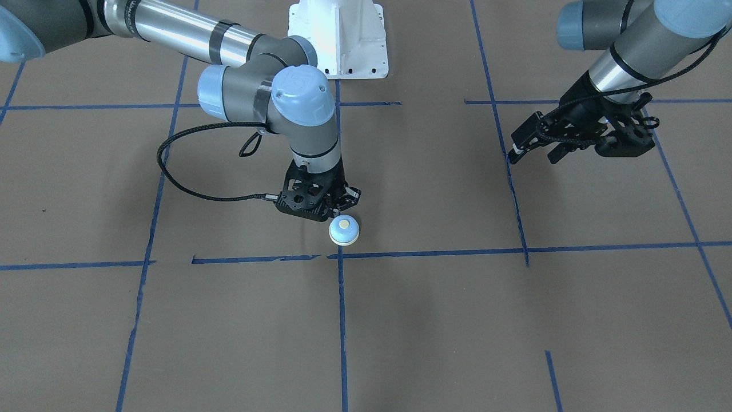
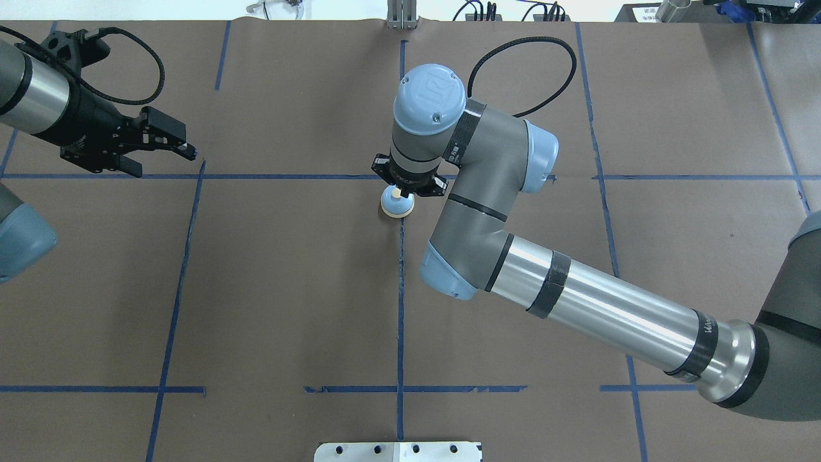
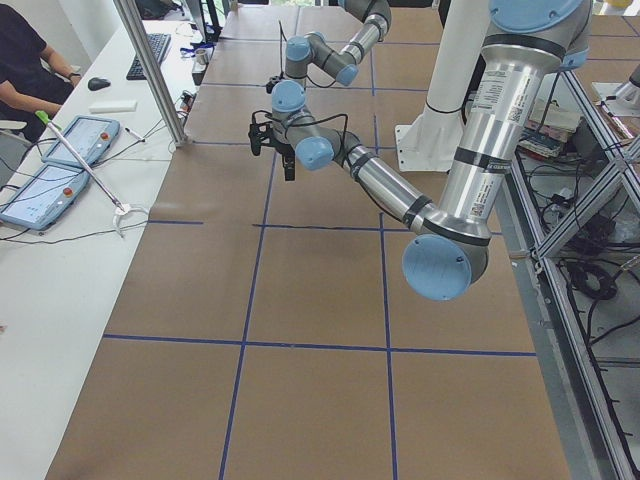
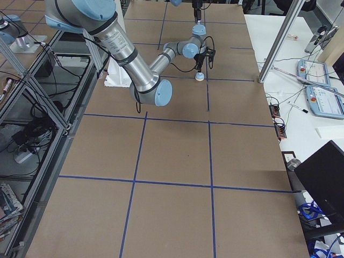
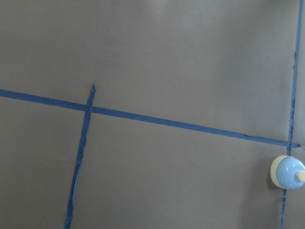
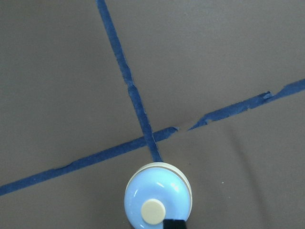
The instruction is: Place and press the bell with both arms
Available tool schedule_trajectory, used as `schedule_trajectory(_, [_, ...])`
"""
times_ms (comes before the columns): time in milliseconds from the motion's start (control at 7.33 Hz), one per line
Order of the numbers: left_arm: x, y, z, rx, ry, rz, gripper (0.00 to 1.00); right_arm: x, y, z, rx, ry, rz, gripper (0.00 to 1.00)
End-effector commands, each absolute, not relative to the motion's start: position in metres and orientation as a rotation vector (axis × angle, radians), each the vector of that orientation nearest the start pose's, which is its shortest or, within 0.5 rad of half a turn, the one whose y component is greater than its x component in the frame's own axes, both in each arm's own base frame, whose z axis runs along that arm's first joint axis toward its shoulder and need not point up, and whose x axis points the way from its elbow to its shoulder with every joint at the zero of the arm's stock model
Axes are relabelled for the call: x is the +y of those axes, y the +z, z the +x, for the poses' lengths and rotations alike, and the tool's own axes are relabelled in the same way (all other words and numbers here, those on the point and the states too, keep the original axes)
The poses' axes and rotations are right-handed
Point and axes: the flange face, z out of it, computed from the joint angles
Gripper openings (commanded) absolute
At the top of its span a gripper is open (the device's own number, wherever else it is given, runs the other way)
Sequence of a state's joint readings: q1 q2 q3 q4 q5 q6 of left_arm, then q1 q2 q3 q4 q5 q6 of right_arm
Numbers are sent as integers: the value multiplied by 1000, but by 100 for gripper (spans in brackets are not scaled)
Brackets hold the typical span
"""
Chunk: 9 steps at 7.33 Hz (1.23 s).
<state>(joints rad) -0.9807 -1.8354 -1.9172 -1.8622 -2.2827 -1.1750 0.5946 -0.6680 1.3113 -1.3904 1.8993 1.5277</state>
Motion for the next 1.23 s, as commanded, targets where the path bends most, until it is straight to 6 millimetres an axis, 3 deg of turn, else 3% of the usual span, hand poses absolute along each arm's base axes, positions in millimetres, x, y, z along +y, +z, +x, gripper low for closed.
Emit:
schedule_trajectory(0, [-496,314,251,1087,-204,37,99,-527,185,-603,-883,380,-39,0])
schedule_trajectory(273, [-496,313,250,1089,-206,39,99,-529,182,-604,-884,379,-36,0])
schedule_trajectory(818, [-494,310,247,1094,-206,42,99,-533,197,-616,-894,374,-32,0])
schedule_trajectory(1091, [-494,309,247,1095,-206,43,99,-536,171,-616,-922,375,-24,0])
